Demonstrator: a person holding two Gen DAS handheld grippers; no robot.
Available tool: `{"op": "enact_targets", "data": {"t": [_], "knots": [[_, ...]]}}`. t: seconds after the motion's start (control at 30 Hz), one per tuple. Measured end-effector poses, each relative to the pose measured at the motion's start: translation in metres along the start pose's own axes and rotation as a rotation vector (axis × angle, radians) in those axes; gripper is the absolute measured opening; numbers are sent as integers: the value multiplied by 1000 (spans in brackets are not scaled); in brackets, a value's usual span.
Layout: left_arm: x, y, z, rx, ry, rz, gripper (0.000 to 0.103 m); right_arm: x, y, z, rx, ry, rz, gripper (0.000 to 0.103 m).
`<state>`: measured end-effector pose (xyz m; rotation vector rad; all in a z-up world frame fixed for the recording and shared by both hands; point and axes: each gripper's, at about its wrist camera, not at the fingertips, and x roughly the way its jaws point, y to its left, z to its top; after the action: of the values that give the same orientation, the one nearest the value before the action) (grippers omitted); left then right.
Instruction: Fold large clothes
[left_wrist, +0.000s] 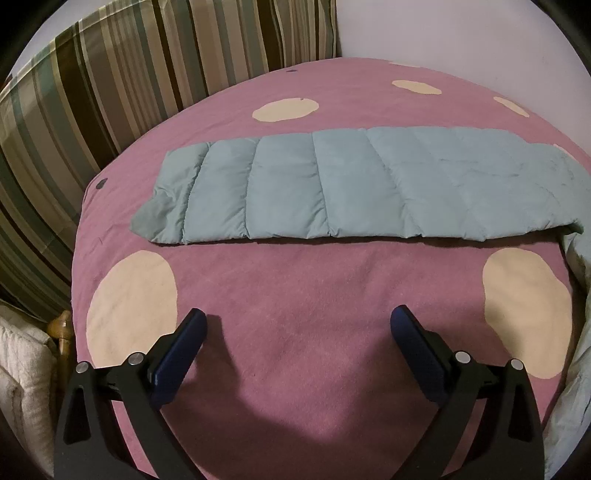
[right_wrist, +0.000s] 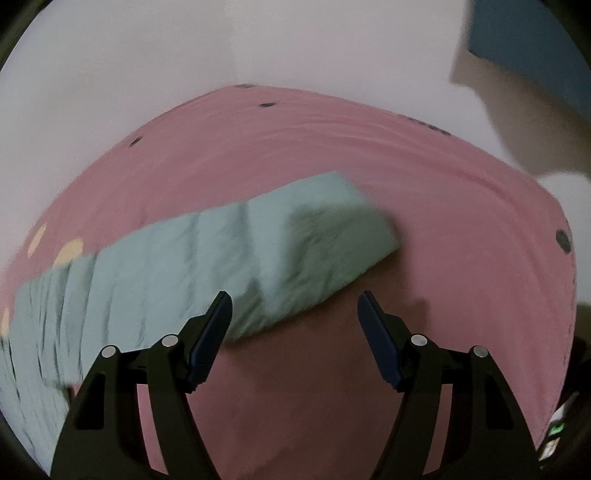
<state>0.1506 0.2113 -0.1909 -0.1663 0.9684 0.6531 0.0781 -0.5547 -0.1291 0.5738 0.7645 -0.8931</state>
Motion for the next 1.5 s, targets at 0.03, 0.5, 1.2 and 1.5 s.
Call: {"op": "enact_targets", "data": {"t": [0.03,0.5,1.2,1.5], "knots": [[0,1,0,1,-1,1,99,5,-5,5,21,3,-5,70],[2,-5,-1,46,-15,59,99,49,-14,22,124,-2,-46,30],[2,-6,-1,52,-16,65,99,-76,220,-24,-308,-121,413,8],[4,-1,-1,22,-4,25,99,-113,387,-128,-638,-67,551,8]]}}
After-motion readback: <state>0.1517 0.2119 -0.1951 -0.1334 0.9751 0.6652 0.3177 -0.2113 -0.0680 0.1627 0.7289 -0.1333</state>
